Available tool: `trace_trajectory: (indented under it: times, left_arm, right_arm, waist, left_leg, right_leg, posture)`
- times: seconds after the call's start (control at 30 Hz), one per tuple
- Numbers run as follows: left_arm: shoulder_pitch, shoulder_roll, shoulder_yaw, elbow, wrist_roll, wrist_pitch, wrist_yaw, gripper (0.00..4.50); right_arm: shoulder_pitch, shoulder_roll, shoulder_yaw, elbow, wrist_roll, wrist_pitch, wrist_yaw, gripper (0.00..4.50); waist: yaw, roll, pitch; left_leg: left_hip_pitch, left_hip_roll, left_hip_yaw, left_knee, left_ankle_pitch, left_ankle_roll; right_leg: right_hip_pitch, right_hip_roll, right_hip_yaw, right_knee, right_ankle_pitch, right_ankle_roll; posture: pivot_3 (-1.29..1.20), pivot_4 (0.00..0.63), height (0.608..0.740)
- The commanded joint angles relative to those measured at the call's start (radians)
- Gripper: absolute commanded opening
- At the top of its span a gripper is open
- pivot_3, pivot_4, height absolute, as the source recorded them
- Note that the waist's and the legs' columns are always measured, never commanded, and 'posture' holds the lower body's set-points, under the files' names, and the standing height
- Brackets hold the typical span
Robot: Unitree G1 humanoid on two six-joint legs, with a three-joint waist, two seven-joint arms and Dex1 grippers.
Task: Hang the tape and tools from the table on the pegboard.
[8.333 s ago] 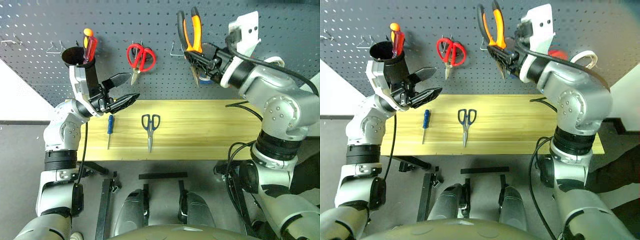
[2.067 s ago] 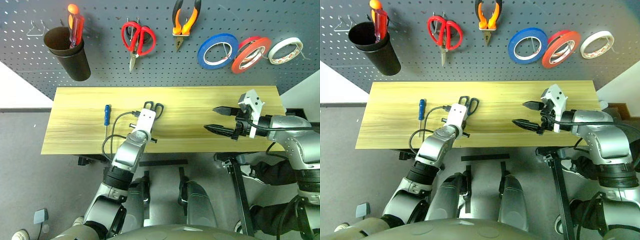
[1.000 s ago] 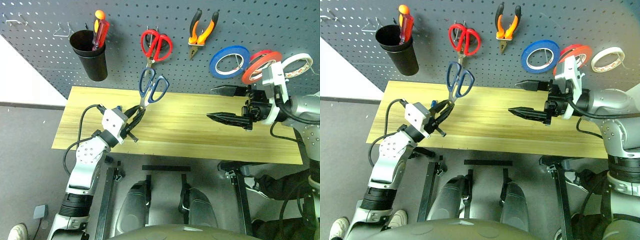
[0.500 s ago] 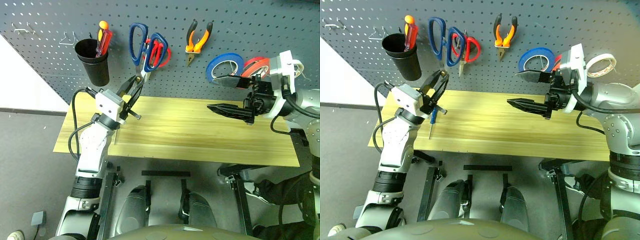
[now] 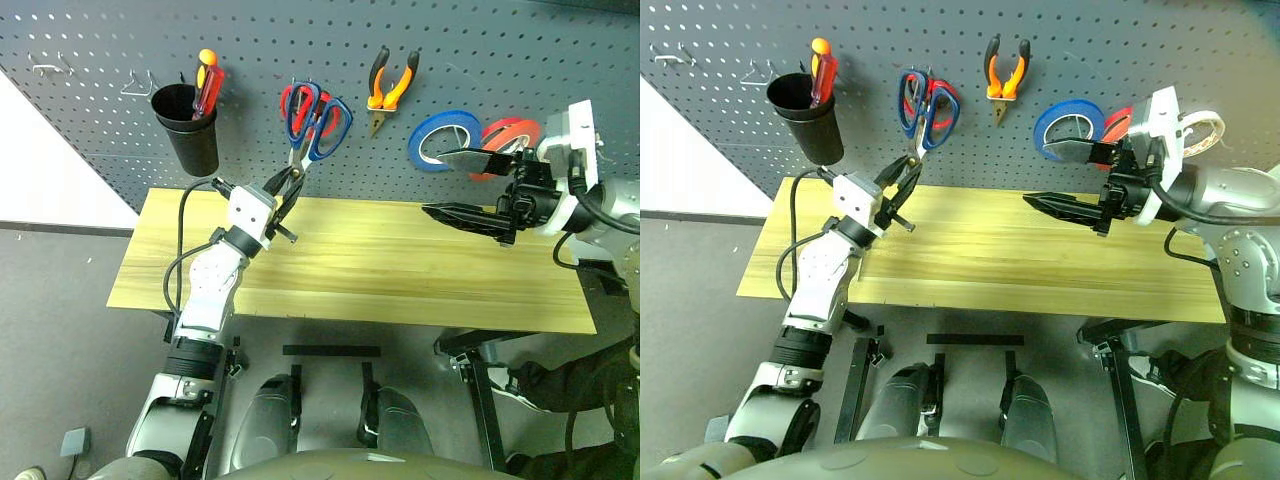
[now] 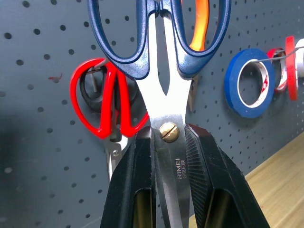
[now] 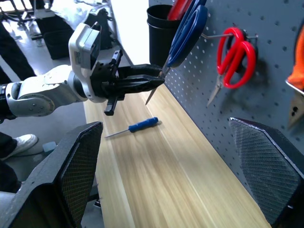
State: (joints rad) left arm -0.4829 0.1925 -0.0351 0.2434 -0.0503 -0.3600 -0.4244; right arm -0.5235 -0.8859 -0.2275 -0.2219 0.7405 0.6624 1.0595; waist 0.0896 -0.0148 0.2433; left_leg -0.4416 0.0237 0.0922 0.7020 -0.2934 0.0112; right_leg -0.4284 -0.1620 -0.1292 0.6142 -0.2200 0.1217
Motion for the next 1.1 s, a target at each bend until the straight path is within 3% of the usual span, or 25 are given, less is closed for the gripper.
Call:
trace_trajectory:
  times: [0.03,0.37,0.97,1.1]
  left_arm:
    - [-0.024,-0.001,-0.002,0.029,0.009,-0.054,0.007,0.53]
    - [-0.032,0.007,0.008,0.067,0.031,-0.074,0.047,0.53]
    - [-0.288,0.020,0.001,0.442,0.110,-0.022,0.106,0.53]
    - [-0.312,0.020,0.009,0.474,0.092,-0.034,0.097,1.89]
  right_arm:
    - [0.004,-0.023,-0.047,-0.037,0.015,-0.002,-0.007,4.50]
    - [0.012,-0.021,-0.037,-0.033,-0.002,-0.008,-0.011,4.50]
    - [0.023,-0.019,-0.039,-0.039,-0.027,-0.006,-0.027,4.50]
    - [0.035,-0.023,-0.046,-0.043,-0.026,-0.010,-0.031,4.50]
  waist:
    - [-0.001,0.000,-0.002]
    - [-0.001,0.001,-0.003]
    - [-0.001,0.001,-0.003]
    - [-0.003,0.001,-0.003]
  left_leg:
    - [0.000,0.000,0.000,0.000,0.000,0.000]
    - [0.000,0.000,-0.001,0.002,0.000,0.000]
    - [-0.001,0.001,-0.003,0.010,-0.001,0.001]
    - [-0.001,0.001,-0.003,0.012,-0.001,0.001]
  right_leg:
    - [0.000,0.000,0.000,0.000,0.000,0.000]
    - [0.001,0.000,0.000,0.001,0.000,0.000]
    - [0.002,0.001,0.000,0.005,0.000,0.000]
    - [0.002,0.001,0.000,0.005,0.000,0.000]
  posture:
    - [0.08,0.140,0.711]
    - [0.09,0.149,0.711]
    - [0.08,0.150,0.711]
    - [0.06,0.154,0.711]
